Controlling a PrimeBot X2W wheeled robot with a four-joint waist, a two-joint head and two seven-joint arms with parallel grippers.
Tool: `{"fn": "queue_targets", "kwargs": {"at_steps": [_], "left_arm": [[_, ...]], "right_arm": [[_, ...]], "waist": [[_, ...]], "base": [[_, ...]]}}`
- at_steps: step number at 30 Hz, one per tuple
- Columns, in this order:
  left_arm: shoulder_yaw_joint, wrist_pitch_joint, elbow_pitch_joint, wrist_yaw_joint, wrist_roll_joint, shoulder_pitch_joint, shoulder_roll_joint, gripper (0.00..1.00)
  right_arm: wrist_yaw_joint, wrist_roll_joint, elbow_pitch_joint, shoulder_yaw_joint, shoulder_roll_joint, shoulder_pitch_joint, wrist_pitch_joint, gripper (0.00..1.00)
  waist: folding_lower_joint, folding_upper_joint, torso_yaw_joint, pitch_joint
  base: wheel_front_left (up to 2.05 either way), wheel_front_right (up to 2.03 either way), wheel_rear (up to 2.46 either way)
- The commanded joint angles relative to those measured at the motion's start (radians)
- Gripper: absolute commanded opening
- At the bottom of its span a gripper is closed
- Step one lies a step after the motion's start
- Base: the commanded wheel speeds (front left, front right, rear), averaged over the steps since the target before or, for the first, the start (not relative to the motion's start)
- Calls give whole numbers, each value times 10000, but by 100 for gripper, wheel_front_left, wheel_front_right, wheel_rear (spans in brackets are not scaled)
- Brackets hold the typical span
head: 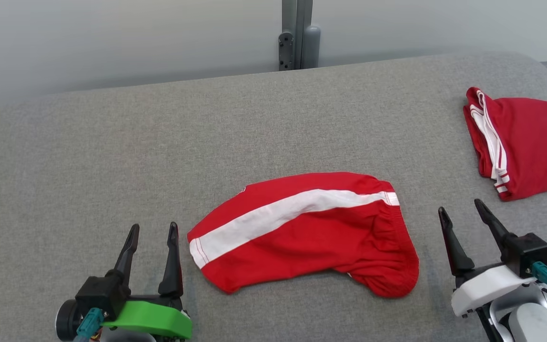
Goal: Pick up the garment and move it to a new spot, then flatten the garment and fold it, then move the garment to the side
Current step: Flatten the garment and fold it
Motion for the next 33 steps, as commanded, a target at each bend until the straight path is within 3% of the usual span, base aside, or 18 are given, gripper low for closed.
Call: {"fn": "queue_targets", "kwargs": {"at_steps": [1, 15, 33], "left_arm": [[-22, -1, -30, 60, 4, 193, 17, 100], [-265, -1, -14, 273, -185, 484, 17, 100], [-323, -1, -50, 313, -104, 621, 17, 100]], "right_arm": [[-4, -94, -128, -139, 108, -108, -42, 100], [-4, -29, -255, -219, 1381, -703, -86, 100], [-4, 54, -10, -31, 1519, -563, -91, 100]], "waist": [[0, 0, -22, -192], [0, 0, 113, -730], [0, 0, 266, -777]], "base": [[0, 0, 0], [0, 0, 0], [0, 0, 0]]}}
